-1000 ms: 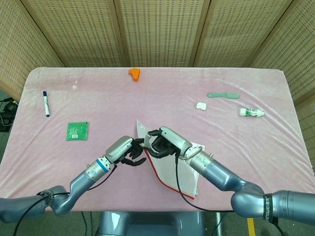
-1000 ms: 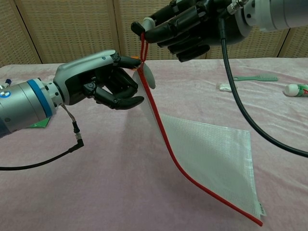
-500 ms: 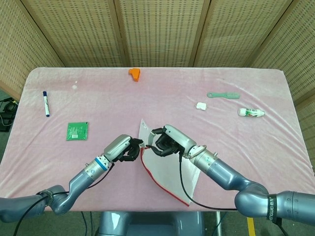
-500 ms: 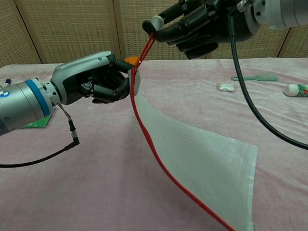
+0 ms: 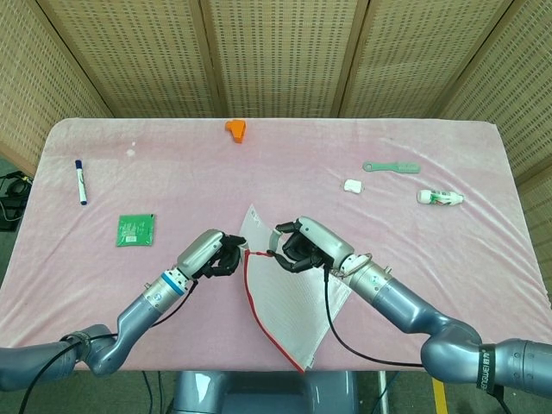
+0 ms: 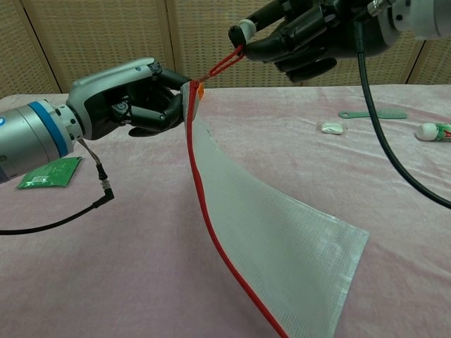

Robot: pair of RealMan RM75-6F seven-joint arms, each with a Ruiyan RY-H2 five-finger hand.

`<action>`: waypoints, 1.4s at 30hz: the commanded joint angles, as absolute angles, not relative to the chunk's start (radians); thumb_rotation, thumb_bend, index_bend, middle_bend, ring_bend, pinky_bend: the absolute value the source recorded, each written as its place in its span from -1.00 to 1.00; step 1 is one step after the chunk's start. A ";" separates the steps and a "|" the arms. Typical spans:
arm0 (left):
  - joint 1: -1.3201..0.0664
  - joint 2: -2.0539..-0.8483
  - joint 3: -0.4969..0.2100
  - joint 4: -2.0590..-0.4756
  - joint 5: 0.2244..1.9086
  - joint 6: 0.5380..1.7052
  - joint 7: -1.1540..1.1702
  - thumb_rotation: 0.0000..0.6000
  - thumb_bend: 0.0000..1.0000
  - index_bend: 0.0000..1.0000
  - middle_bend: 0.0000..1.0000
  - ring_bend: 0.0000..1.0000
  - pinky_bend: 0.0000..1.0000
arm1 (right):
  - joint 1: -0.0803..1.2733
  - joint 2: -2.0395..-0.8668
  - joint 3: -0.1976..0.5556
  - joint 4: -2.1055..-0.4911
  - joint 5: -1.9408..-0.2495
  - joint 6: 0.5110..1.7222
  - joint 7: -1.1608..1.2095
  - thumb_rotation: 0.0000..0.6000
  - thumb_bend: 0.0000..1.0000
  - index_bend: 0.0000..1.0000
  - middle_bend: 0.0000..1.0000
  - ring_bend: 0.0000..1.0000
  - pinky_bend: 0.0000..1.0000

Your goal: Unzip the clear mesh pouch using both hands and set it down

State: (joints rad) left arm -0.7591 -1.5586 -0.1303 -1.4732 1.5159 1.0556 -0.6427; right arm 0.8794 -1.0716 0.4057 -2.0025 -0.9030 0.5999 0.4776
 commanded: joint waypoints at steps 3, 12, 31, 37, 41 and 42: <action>-0.767 -1.551 -0.148 -1.490 1.480 1.030 -0.631 1.00 0.66 0.63 0.76 0.65 0.85 | 0.864 -1.062 0.401 -2.016 -0.952 0.593 0.474 1.00 0.49 0.62 1.00 0.97 1.00; -0.762 -1.538 -0.163 -1.500 1.446 1.018 -0.634 1.00 0.66 0.63 0.76 0.65 0.85 | 0.855 -1.061 0.385 -2.021 -1.007 0.571 0.476 1.00 0.49 0.62 1.00 0.97 1.00; -0.766 -1.548 -0.191 -1.553 1.414 1.007 -0.628 1.00 0.67 0.63 0.76 0.65 0.85 | 0.895 -1.092 0.357 -2.032 -0.978 0.583 0.427 1.00 0.48 0.62 1.00 0.97 1.00; -0.770 -1.553 -0.213 -1.571 1.376 0.989 -0.637 1.00 0.66 0.63 0.76 0.65 0.85 | 0.913 -1.104 0.342 -2.030 -0.951 0.590 0.398 1.00 0.49 0.62 1.00 0.97 1.00; -0.772 -1.557 -0.224 -1.576 1.360 0.981 -0.639 1.00 0.67 0.63 0.76 0.65 0.85 | 0.924 -1.109 0.334 -2.029 -0.941 0.590 0.380 1.00 0.49 0.62 1.00 0.97 1.00; -0.773 -1.557 -0.228 -1.579 1.354 0.976 -0.643 1.00 0.67 0.63 0.76 0.65 0.85 | 0.927 -1.110 0.331 -2.029 -0.938 0.590 0.373 1.00 0.49 0.62 1.00 0.97 1.00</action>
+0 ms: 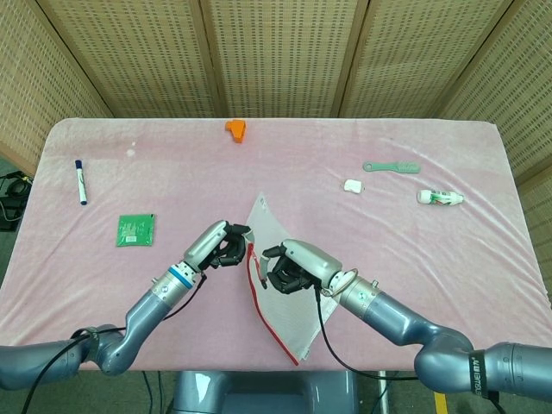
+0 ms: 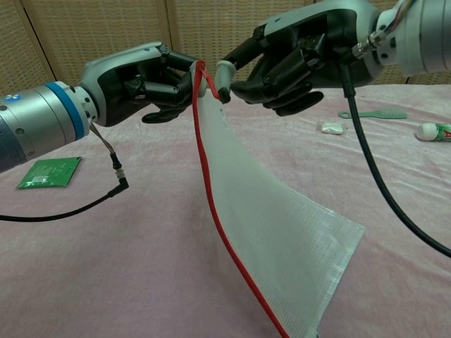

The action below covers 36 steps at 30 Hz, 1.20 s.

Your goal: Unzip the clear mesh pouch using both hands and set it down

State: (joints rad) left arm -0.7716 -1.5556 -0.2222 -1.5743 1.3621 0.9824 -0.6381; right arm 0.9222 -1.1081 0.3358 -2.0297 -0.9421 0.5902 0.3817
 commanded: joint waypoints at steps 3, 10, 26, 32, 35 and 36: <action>-0.774 -1.560 -0.238 -1.583 1.342 0.971 -0.654 1.00 0.67 0.63 0.76 0.65 0.85 | 0.935 -1.115 0.323 -2.028 -0.927 0.591 0.360 1.00 0.49 0.62 1.00 0.97 1.00; -0.780 -1.562 -0.262 -1.594 1.323 0.955 -0.682 1.00 0.67 0.63 0.76 0.65 0.85 | 0.953 -1.122 0.301 -2.028 -0.898 0.604 0.316 1.00 0.49 0.62 1.00 0.97 1.00; -0.796 -1.561 -0.325 -1.622 1.271 0.949 -0.658 1.00 0.66 0.63 0.76 0.65 0.85 | 0.963 -1.113 0.273 -2.034 -0.881 0.603 0.275 1.00 0.49 0.62 1.00 0.97 1.00; -0.792 -1.546 -0.355 -1.632 1.249 0.958 -0.660 1.00 0.66 0.63 0.76 0.65 0.85 | 0.963 -1.108 0.260 -2.024 -0.885 0.597 0.261 1.00 0.49 0.62 1.00 0.97 1.00; -0.788 -1.537 -0.369 -1.635 1.238 0.962 -0.669 1.00 0.67 0.63 0.76 0.65 0.85 | 0.964 -1.107 0.252 -2.019 -0.885 0.592 0.254 1.00 0.49 0.62 1.00 0.97 1.00; -0.787 -1.534 -0.374 -1.636 1.235 0.965 -0.671 1.00 0.67 0.63 0.76 0.65 0.85 | 0.964 -1.107 0.249 -2.017 -0.885 0.590 0.251 1.00 0.49 0.62 1.00 0.97 1.00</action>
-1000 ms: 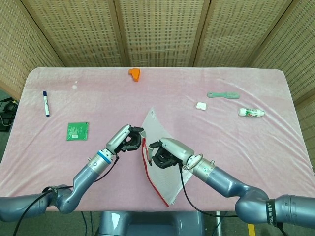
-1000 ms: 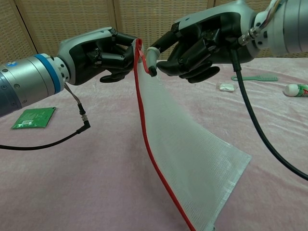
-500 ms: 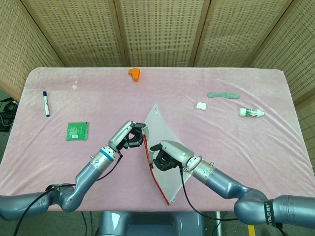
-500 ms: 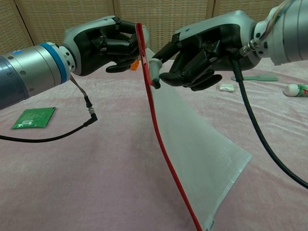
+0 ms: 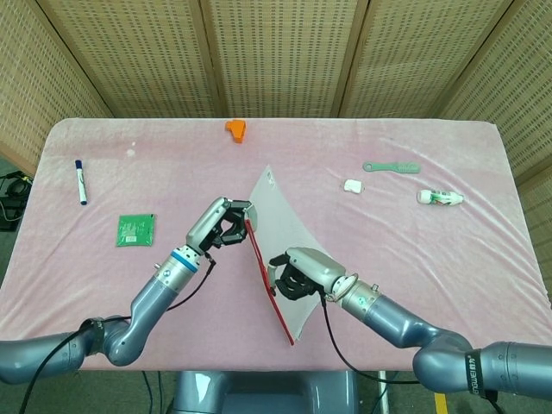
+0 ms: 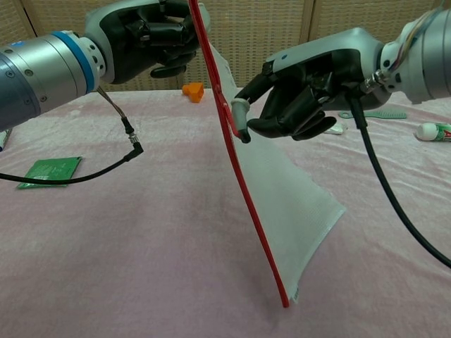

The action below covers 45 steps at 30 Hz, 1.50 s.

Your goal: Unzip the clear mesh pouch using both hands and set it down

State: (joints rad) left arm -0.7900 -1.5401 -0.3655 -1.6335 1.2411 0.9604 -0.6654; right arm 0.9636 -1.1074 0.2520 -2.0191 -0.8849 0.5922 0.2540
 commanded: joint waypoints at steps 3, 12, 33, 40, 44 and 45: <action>-0.781 -1.524 -0.388 -1.638 1.227 0.974 -0.676 1.00 0.67 0.63 0.76 0.65 0.85 | 0.965 -1.105 0.241 -2.012 -0.886 0.587 0.243 1.00 0.49 0.62 1.00 0.97 1.00; -0.751 -1.477 -0.409 -1.644 1.227 0.996 -0.710 1.00 0.66 0.63 0.76 0.65 0.85 | 0.957 -1.091 0.216 -1.990 -0.882 0.585 0.224 1.00 0.49 0.62 1.00 0.97 1.00; -0.684 -1.372 -0.430 -1.611 1.228 1.013 -0.828 1.00 0.66 0.63 0.76 0.65 0.85 | 0.898 -1.071 0.156 -1.899 -0.896 0.608 0.196 1.00 0.49 0.62 1.00 0.97 1.00; -0.673 -1.354 -0.429 -1.581 1.234 1.011 -0.856 1.00 0.67 0.63 0.76 0.65 0.85 | 0.883 -1.086 0.121 -1.845 -0.895 0.622 0.152 1.00 0.49 0.62 1.00 0.97 1.00; -0.667 -1.353 -0.424 -1.571 1.240 1.016 -0.868 1.00 0.66 0.63 0.76 0.65 0.85 | 0.878 -1.093 0.117 -1.828 -0.885 0.622 0.147 1.00 0.49 0.62 1.00 0.97 1.00; -0.666 -1.353 -0.422 -1.569 1.243 1.016 -0.871 1.00 0.66 0.63 0.76 0.65 0.85 | 0.876 -1.095 0.117 -1.825 -0.883 0.622 0.148 1.00 0.49 0.62 1.00 0.97 1.00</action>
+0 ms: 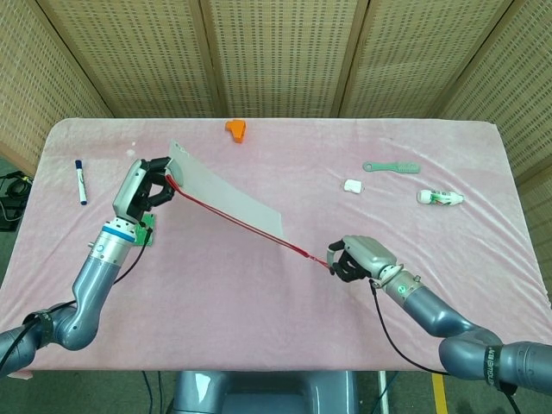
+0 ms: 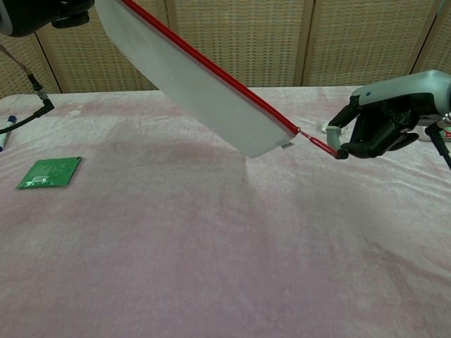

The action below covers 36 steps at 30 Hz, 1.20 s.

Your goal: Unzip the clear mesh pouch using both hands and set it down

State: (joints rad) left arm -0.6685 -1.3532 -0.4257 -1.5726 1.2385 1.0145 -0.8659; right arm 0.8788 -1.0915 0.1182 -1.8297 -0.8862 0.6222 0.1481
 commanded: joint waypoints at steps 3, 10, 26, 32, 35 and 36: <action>-0.663 -1.355 -0.416 -1.564 1.251 1.018 -0.884 1.00 0.66 0.63 0.76 0.65 0.85 | 0.871 -1.101 0.120 -1.816 -0.882 0.621 0.152 1.00 0.49 0.62 1.00 0.97 1.00; -0.671 -1.346 -0.394 -1.539 1.307 1.004 -0.912 1.00 -0.70 -0.37 0.76 0.65 0.82 | 0.849 -1.114 0.131 -1.803 -0.915 0.652 0.153 1.00 0.30 0.29 1.00 0.97 1.00; -0.539 -1.155 -0.280 -1.591 1.397 1.163 -0.588 1.00 -1.00 -1.00 0.51 0.47 0.66 | 0.710 -1.040 0.056 -1.800 -1.167 0.879 0.031 1.00 -1.00 -1.00 0.95 0.97 1.00; -0.444 -1.098 -0.211 -1.606 1.414 1.267 -0.352 1.00 -1.00 -1.00 -0.81 -0.84 -0.70 | 0.610 -1.017 0.026 -1.755 -1.336 1.033 0.062 1.00 -1.00 -0.98 0.50 0.51 0.73; -0.383 -1.055 -0.167 -1.656 1.390 1.305 -0.187 1.00 -1.00 -1.00 -1.00 -1.00 -1.00 | 0.540 -1.020 0.002 -1.712 -1.424 1.157 0.046 1.00 -1.00 -1.00 -0.30 -0.33 -0.15; -0.370 -1.044 -0.156 -1.671 1.382 1.311 -0.152 1.00 -1.00 -1.00 -1.00 -1.00 -1.00 | 0.525 -1.020 -0.003 -1.705 -1.438 1.182 0.042 1.00 -1.00 -1.00 -0.64 -0.69 -0.50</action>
